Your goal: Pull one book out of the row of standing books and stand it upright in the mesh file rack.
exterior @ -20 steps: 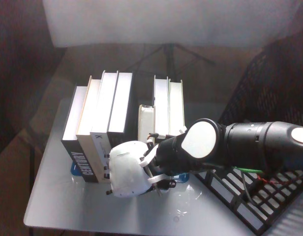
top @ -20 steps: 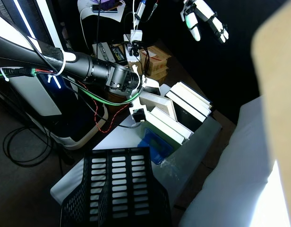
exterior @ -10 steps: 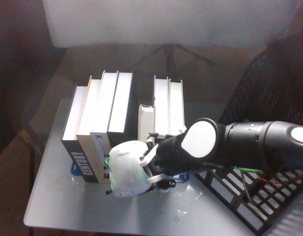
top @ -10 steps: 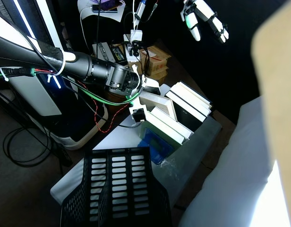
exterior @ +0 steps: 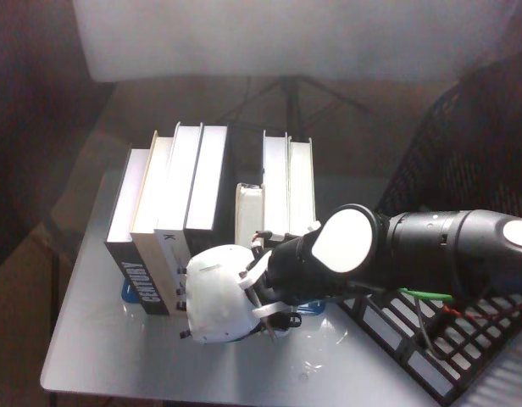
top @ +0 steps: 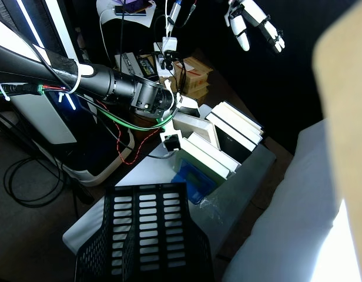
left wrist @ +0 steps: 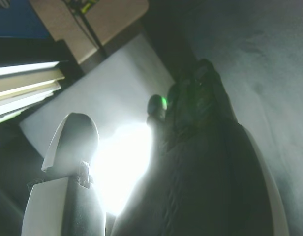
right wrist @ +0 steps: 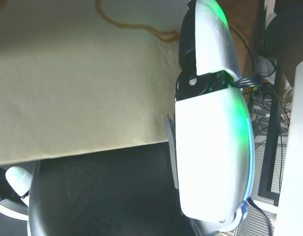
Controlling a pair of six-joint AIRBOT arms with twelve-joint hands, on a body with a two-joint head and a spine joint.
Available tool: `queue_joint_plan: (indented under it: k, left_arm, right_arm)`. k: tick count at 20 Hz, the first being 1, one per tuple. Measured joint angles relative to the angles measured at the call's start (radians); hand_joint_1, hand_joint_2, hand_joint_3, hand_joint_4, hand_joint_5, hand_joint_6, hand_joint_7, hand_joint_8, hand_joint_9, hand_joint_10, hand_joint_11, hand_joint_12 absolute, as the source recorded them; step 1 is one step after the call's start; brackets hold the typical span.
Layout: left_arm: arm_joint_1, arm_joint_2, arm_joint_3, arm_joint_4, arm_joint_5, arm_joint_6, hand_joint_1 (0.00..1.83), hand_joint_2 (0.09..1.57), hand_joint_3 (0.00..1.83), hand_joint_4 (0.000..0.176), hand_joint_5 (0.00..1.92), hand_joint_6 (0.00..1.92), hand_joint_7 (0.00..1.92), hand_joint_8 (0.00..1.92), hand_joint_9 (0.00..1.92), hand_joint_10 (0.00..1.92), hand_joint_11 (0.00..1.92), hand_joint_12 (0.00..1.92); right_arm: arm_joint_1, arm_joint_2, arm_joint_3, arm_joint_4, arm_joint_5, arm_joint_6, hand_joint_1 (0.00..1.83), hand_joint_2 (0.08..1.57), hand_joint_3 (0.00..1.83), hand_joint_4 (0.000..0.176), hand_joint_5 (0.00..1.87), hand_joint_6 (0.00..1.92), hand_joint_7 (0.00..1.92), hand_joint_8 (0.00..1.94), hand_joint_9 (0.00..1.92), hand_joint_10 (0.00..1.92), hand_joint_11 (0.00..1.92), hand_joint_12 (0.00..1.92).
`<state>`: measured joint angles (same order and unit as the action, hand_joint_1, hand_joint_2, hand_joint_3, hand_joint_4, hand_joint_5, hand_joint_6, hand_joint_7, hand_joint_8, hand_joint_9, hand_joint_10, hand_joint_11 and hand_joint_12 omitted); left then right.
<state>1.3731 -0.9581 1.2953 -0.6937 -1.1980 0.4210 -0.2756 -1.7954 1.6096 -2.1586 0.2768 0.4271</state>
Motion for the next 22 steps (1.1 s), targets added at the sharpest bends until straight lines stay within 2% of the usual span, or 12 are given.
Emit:
queue_joint_plan:
  k: [2,3,6,9,10,15,16,17,18,19,20,22]
  left_arm:
    - [0.0,0.0,0.0,0.0,0.0,0.0,0.69,1.37,0.0,0.042,0.14,0.01,0.02,0.0,0.0,0.0,0.0,0.0]
    - [0.0,0.0,0.0,0.0,0.0,0.0,0.69,1.37,0.0,0.047,0.14,0.0,0.01,0.0,0.0,0.0,0.0,0.0]
    - [0.0,0.0,0.0,0.0,0.0,0.0,0.65,1.38,0.0,0.051,0.13,0.0,0.02,0.0,0.0,0.0,0.0,0.0]
    - [0.0,0.0,0.0,0.0,0.0,0.0,0.7,1.37,0.0,0.043,0.14,0.01,0.02,0.0,0.0,0.0,0.0,0.0]
    - [0.0,-0.001,0.0,0.0,0.0,0.0,0.68,1.37,0.0,0.053,0.14,0.0,0.02,0.0,0.0,0.0,0.0,0.0]
    - [0.0,-0.006,0.0,-0.001,-0.002,0.0,0.68,1.37,0.0,0.056,0.14,0.0,0.02,0.0,0.0,0.0,0.0,0.0]
    - [0.0,-0.006,0.0,-0.001,-0.001,0.0,0.68,1.37,0.0,0.052,0.14,0.0,0.01,0.0,0.0,0.0,0.02,0.01]
    - [0.0,-0.006,0.0,0.0,-0.001,-0.001,0.67,1.38,0.0,0.051,0.13,0.0,0.0,0.0,0.0,0.0,0.0,0.0]
    - [0.0,-0.006,0.0,-0.001,-0.002,0.0,0.68,1.38,0.0,0.046,0.13,0.0,0.01,0.0,0.0,0.0,0.0,0.0]
    - [0.0,-0.006,0.0,-0.002,-0.001,-0.001,0.69,1.38,0.0,0.046,0.13,0.0,0.01,0.0,0.0,0.0,0.0,0.0]
    - [0.0,-0.006,0.0,-0.002,-0.002,0.0,0.71,1.37,0.0,0.043,0.14,0.01,0.01,0.0,0.0,0.0,0.0,0.0]
    - [0.0,-0.006,0.0,-0.001,-0.002,0.0,0.72,1.37,0.0,0.047,0.14,0.01,0.02,0.0,0.0,0.0,0.0,0.0]
  right_arm:
    - [0.0,0.0,0.0,0.0,0.001,0.0,1.37,1.13,0.0,0.0,0.87,1.18,1.0,0.88,0.87,1.3,0.55,1.72]
    - [0.0,0.0,0.0,0.0,0.001,0.0,1.36,1.14,0.0,0.0,0.84,1.23,0.96,0.93,0.85,1.33,0.53,1.74]
    - [0.0,0.0,0.001,0.0,0.002,0.0,1.36,1.15,0.0,0.0,0.85,1.23,0.94,0.93,0.86,1.32,0.51,1.74]
    - [0.0,0.0,0.001,0.0,0.002,0.0,1.37,1.14,0.0,0.0,0.87,1.19,0.98,0.89,0.85,1.32,0.53,1.74]
    - [0.0,0.0,0.001,0.0,0.002,0.0,1.37,1.13,0.0,0.0,0.86,1.16,1.0,0.9,0.86,1.32,0.56,1.74]
    - [0.003,0.001,0.001,0.0,0.004,0.0,1.37,1.13,0.0,0.0,0.87,1.16,0.99,0.9,0.86,1.32,0.57,1.75]
    - [0.003,0.002,0.001,0.0,0.006,0.0,1.14,1.13,0.0,0.0,0.55,0.85,0.66,0.61,0.5,1.04,0.2,1.76]
    - [0.009,0.009,-0.003,0.0,0.011,0.003,1.06,1.1,0.0,0.0,0.44,0.64,0.55,0.38,0.37,0.89,0.04,1.74]
    - [0.021,0.027,-0.013,0.005,0.018,0.009,0.98,1.08,0.0,0.0,0.32,0.47,0.44,0.19,0.25,0.73,0.01,1.59]
    - [0.029,0.044,-0.019,0.002,0.031,0.011,0.92,1.05,0.0,0.0,0.21,0.28,0.33,0.07,0.16,0.54,0.0,1.34]
    - [0.031,0.055,-0.021,0.007,0.028,0.011,0.89,1.03,0.0,0.0,0.17,0.16,0.26,0.02,0.12,0.41,0.0,1.19]
    - [0.038,0.076,-0.024,0.023,0.026,0.011,0.83,0.98,0.0,0.0,0.01,0.01,0.02,0.0,0.01,0.12,0.0,0.5]
